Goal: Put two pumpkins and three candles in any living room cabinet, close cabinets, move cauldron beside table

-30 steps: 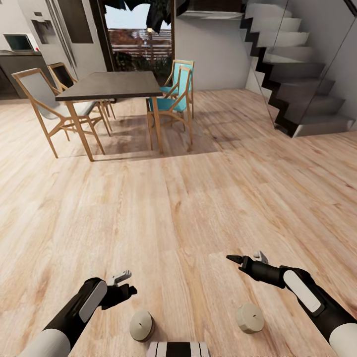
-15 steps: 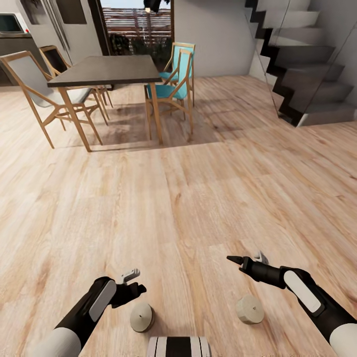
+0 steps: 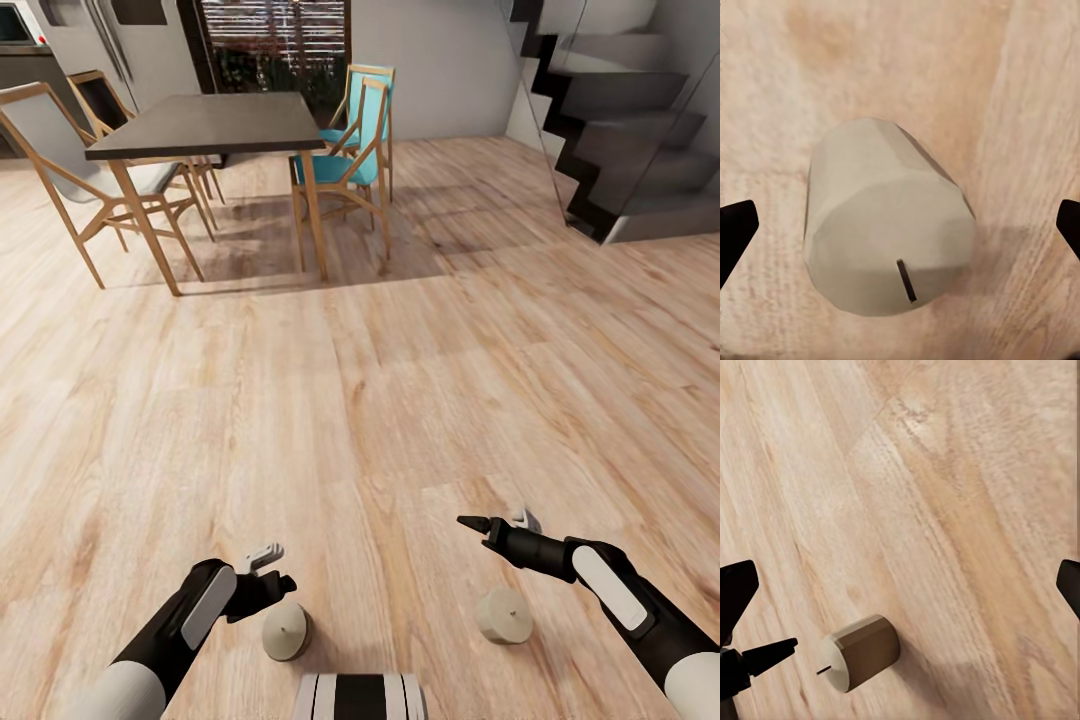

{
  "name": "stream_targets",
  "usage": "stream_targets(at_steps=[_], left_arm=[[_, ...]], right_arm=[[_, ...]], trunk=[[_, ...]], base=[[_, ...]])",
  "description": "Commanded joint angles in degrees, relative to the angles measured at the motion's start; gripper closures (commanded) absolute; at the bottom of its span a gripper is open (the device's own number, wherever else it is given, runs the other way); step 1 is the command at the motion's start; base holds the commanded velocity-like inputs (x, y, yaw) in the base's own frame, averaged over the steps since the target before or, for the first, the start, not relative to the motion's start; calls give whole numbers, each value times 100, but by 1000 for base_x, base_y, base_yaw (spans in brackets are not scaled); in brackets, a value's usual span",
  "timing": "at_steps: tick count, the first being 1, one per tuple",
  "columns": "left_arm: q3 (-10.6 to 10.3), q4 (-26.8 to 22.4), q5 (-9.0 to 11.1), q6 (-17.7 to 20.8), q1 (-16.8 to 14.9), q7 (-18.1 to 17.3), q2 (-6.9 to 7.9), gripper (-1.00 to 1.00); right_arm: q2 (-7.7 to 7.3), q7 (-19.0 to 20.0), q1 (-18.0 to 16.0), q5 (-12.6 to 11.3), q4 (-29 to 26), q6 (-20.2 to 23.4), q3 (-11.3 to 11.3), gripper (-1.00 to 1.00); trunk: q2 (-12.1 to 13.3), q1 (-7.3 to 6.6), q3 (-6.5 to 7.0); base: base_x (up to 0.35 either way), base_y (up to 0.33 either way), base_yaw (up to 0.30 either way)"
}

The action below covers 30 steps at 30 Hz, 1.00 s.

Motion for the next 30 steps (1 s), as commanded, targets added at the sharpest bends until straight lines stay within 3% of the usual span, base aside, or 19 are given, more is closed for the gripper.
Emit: stream_targets(at_steps=[1, 10, 21, 26, 30], left_arm=[[-27, -8, 61, 7, -2, 56, 9, -100], [-13, -7, 61, -2, -3, 65, 48, -100], [-26, 1, 57, -69, 0, 61, 16, -100], [-48, 2, 53, -271, 3, 56, 11, -100], [-52, 2, 46, -304, 5, 53, 8, -100]], right_arm=[[-5, 11, -4, -11, 0, 9, 13, -100], [-5, 11, -4, -11, -4, 6, 13, -100], [-5, 11, -4, -3, -9, 1, 19, -100], [-5, 11, -4, -2, -9, 6, 16, -100], [-5, 11, -4, -1, -9, 8, 20, -100]], trunk=[[-3, 1, -27], [-6, 6, -71], [-21, 35, -315], [-21, 35, -315], [-26, 45, -404]], base=[[0, 0, 0], [0, 0, 0], [0, 0, 0], [0, 0, 0], [0, 0, 0]])
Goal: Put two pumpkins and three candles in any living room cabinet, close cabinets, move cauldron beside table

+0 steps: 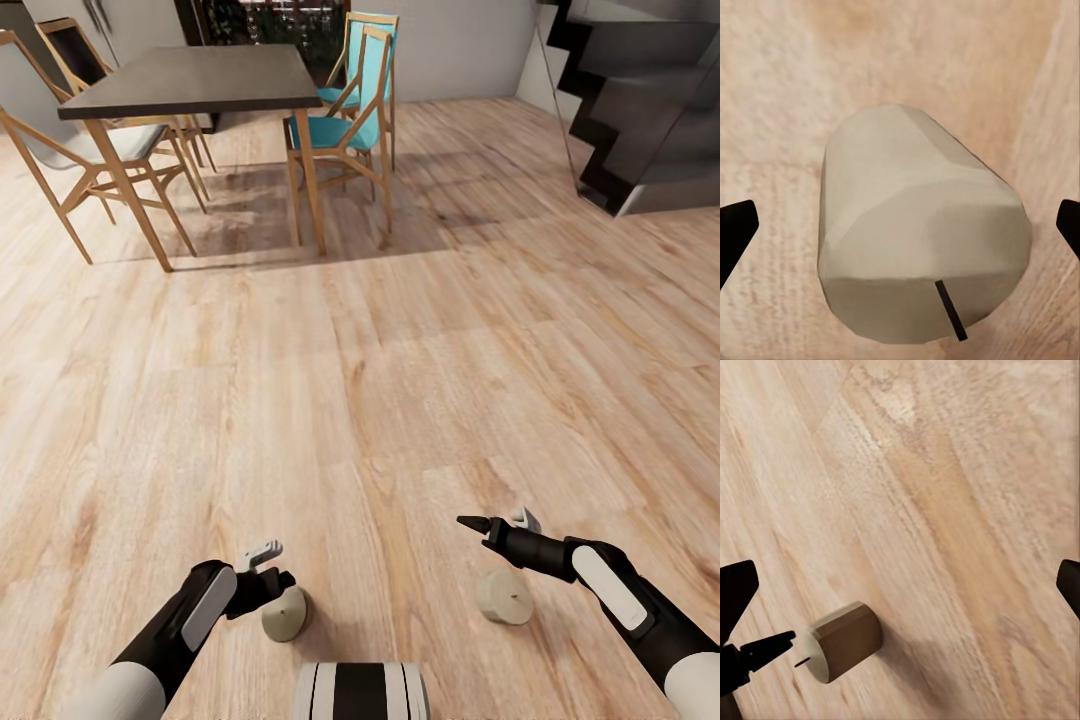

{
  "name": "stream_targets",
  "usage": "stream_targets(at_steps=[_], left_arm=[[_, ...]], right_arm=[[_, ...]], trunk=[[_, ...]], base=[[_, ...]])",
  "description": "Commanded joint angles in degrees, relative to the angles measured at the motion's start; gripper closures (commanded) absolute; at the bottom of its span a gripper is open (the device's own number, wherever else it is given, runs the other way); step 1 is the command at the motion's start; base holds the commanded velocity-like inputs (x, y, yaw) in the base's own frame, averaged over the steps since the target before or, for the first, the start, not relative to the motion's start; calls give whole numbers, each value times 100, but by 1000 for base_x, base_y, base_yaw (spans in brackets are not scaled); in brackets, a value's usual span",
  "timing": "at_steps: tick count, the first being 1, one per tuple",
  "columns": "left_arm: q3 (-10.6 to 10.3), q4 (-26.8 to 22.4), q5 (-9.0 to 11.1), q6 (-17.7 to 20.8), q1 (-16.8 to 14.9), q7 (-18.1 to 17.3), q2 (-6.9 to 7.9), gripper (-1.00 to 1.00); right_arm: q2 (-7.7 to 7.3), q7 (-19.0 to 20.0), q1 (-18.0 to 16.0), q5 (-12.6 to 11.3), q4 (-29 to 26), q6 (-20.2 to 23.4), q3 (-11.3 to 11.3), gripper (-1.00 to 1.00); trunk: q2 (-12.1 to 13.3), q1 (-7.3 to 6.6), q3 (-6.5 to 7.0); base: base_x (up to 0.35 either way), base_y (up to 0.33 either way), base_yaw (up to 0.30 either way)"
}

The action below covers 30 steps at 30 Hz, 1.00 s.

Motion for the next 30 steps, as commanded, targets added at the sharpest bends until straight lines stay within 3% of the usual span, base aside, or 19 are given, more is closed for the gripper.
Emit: stream_targets(at_steps=[1, 26, 30], left_arm=[[-32, -9, 60, 6, -2, 52, 5, -100], [-217, -9, 88, -64, -2, -34, -5, -100], [-222, -9, 92, -67, -2, -37, -2, -100]], right_arm=[[-5, 11, -4, -11, 0, 8, 12, -100], [-10, 45, -4, -35, -11, 12, 7, -100], [-83, 767, 0, -16, -53, 163, 7, -100]], trunk=[[-3, 1, -27], [-3, 1, -27], [-3, 1, -27]], base=[[0, 0, 0], [0, 0, 0], [0, 0, 0]])
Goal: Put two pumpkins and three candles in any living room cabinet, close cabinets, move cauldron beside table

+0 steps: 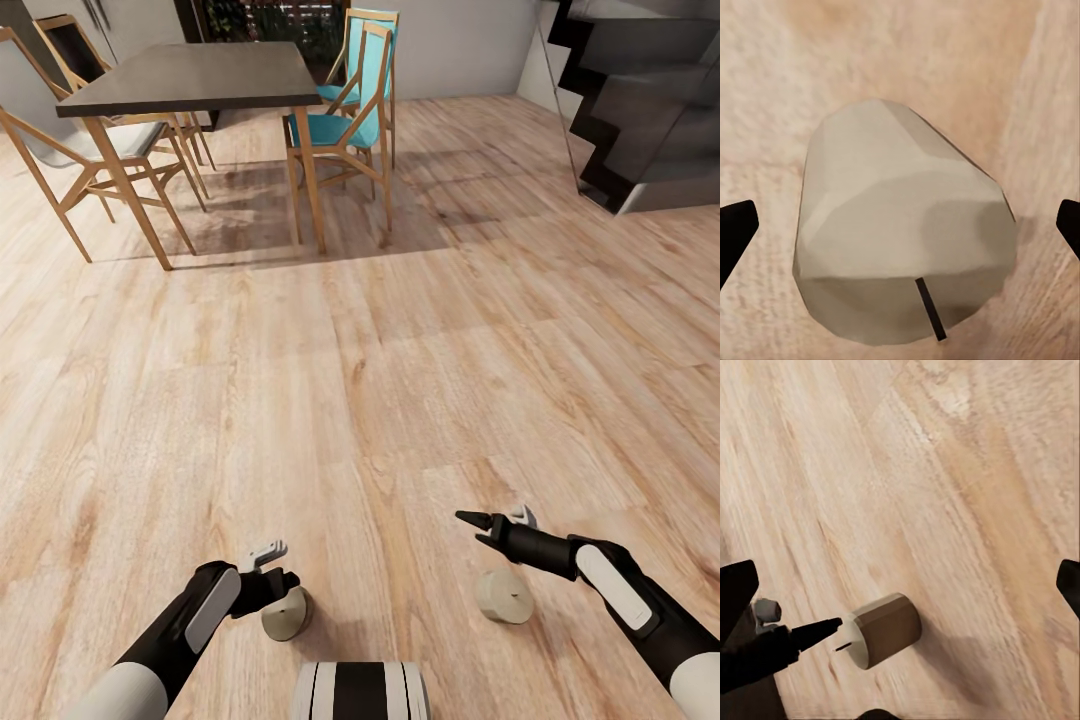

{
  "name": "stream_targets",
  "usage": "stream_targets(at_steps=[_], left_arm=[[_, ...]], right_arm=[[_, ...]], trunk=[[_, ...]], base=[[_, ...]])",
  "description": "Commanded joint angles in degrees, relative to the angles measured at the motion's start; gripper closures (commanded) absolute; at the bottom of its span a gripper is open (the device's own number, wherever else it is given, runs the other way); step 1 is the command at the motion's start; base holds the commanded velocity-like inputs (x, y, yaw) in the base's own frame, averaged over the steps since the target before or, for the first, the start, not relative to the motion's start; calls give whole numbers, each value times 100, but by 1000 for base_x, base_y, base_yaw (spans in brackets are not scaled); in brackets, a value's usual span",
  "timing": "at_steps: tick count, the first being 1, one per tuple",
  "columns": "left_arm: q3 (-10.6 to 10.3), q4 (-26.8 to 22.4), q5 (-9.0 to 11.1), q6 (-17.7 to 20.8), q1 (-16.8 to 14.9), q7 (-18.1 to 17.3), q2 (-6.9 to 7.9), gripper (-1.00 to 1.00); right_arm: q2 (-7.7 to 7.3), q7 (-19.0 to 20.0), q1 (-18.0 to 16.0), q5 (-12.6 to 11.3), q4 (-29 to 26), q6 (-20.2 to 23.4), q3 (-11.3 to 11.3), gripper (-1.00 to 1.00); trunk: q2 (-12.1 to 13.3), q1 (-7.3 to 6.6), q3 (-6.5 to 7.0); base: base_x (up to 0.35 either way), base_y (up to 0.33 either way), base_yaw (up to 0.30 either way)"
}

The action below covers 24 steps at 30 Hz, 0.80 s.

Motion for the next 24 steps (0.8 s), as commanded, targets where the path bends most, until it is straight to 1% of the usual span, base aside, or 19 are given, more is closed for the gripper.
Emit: stream_targets(at_steps=[1, 2, 4, 7, 10, 15, 20, 22, 24], left_arm=[[-28, -9, 61, 8, -2, 50, 5, -100], [-28, -9, 61, 8, -2, 48, 5, -100], [-28, -8, 62, 8, -2, 46, 5, -100], [-29, -9, 65, 9, -2, 45, 7, -100], [-29, -9, 63, 8, -2, 45, 4, -100], [-29, -6, 65, 8, -2, 42, -6, -100], [-35, -7, 60, -69, -2, 45, -41, -100], [-93, -4, 64, -101, -2, 45, -55, -100], [-208, -4, 67, -128, -2, 45, -69, -100]], right_arm=[[-35, 245, -2, -10, 1, 43, 13, -100], [-71, 428, -1, -7, 10, 60, 14, -100], [-137, 660, 1, 2, 34, 77, 18, -100], [-174, 795, 1, 7, 49, 86, 20, -100], [-181, 822, 1, 8, 59, 87, 20, -100], [-183, 830, 1, 8, 62, 88, 20, -100], [-183, 831, 1, 1, 62, 87, 18, -100], [-183, 831, 1, 0, 63, 88, 19, -100], [-183, 831, 1, -1, 63, 88, 18, -100]], trunk=[[-2, -1, -4], [-2, -1, -4], [-2, -1, -4], [-2, -1, -4], [-2, -1, -4], [-8, 12, -115], [-8, 12, -115], [-8, 12, -115], [-8, 12, -115]], base=[[0, 0, 0], [0, 0, 0], [0, 0, 0], [0, 0, 0], [0, 0, 0], [0, 0, 0], [0, 0, 0], [0, 0, 0], [0, 0, 0]])
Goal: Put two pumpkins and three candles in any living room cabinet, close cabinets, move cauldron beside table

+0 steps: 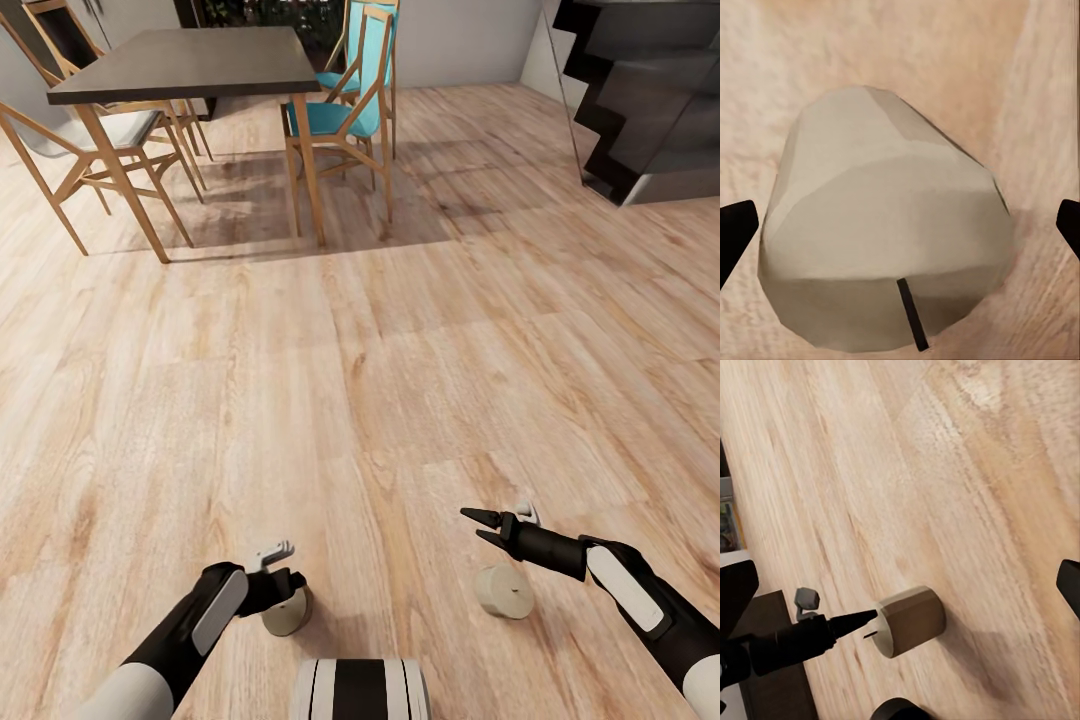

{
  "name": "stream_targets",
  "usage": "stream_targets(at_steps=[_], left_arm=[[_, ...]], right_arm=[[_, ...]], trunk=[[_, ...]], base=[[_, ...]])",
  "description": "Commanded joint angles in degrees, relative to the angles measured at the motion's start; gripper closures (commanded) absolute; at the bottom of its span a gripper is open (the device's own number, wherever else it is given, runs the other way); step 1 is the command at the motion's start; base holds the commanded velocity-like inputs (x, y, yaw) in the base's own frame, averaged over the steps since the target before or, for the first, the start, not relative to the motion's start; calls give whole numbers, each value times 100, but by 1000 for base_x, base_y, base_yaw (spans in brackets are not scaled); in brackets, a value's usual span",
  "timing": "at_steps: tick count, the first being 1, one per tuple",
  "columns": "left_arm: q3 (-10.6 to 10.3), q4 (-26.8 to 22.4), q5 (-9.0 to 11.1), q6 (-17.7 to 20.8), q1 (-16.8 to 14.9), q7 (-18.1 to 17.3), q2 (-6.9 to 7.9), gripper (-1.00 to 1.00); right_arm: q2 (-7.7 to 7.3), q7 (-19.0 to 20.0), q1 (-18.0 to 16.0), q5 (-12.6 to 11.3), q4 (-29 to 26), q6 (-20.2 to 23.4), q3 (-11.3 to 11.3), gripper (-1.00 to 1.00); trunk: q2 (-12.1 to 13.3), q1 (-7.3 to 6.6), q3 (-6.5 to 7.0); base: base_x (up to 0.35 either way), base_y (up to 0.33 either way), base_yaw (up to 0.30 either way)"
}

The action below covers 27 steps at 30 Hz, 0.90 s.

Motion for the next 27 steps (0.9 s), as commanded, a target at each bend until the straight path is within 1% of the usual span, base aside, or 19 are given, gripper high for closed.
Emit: stream_targets(at_steps=[1, 5, 21, 26, 27], left_arm=[[-73, -9, 69, -9, -2, 52, 1, -100], [-147, -7, 76, -52, -2, 52, -35, -100], [-159, -7, 71, -59, -2, 56, -45, -100], [-164, 35, 65, -62, -2, 60, -44, -100], [-162, 83, 58, -61, -2, 60, -45, -100]], right_arm=[[-5, 1, -4, -31, 2, 19, 14, -100], [-5, 1, -4, -33, 6, 18, 16, -100], [-5, -7, -4, -49, 10, 12, 16, -100], [-5, -11, -4, -49, 14, 15, 16, -100], [-5, -13, -4, -49, 15, 13, 16, -100]], trunk=[[-2, -1, -4], [-2, -1, -4], [-2, -1, -4], [-8, 12, -115], [-8, 12, -115]], base=[[0, 0, 0], [0, 0, 0], [0, 0, 0], [0, 0, 0], [0, 0, 0]])
